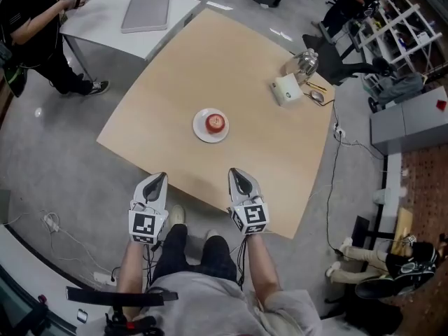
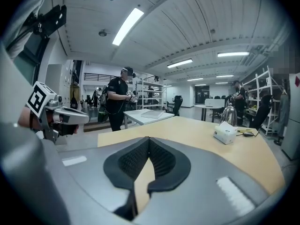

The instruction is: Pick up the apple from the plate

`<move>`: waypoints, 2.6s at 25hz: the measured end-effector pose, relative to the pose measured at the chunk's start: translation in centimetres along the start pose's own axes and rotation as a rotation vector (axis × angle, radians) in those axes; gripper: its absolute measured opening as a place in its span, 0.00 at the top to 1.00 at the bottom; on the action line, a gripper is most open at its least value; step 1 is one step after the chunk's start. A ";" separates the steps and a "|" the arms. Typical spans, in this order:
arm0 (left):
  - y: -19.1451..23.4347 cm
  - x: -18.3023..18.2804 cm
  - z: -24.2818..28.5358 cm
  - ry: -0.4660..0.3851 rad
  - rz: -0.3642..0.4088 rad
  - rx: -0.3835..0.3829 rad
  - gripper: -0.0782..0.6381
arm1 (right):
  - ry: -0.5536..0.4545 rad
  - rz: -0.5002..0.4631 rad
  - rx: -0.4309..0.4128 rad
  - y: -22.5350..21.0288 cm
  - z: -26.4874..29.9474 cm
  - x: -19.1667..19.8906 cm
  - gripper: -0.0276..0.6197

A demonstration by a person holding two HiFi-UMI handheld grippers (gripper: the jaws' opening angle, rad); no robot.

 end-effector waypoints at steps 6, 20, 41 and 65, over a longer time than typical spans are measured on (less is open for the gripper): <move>-0.3 0.9 2.5 -0.012 -0.006 -0.005 0.86 | -0.001 -0.014 0.005 -2.6 2.3 0.4 0.95; -3.4 5.1 5.1 0.020 -0.059 -0.121 0.86 | 0.035 -0.022 -0.109 -6.9 7.2 4.8 0.95; -6.1 7.5 4.3 0.067 -0.101 -0.251 0.86 | 0.126 -0.063 -0.259 -8.4 14.1 7.3 0.70; -5.5 8.0 4.4 0.092 -0.120 -0.329 0.86 | 0.177 -0.057 -0.260 -9.5 18.8 9.1 0.36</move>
Point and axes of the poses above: the fingertips, and each gripper's own axes: z forward along the fingers, y to its left, x out of its underside, the point moved 8 cm from there along -z, backward along the fingers, and after that the axes turned 5 degrees about -y, right-handed, at the moved point
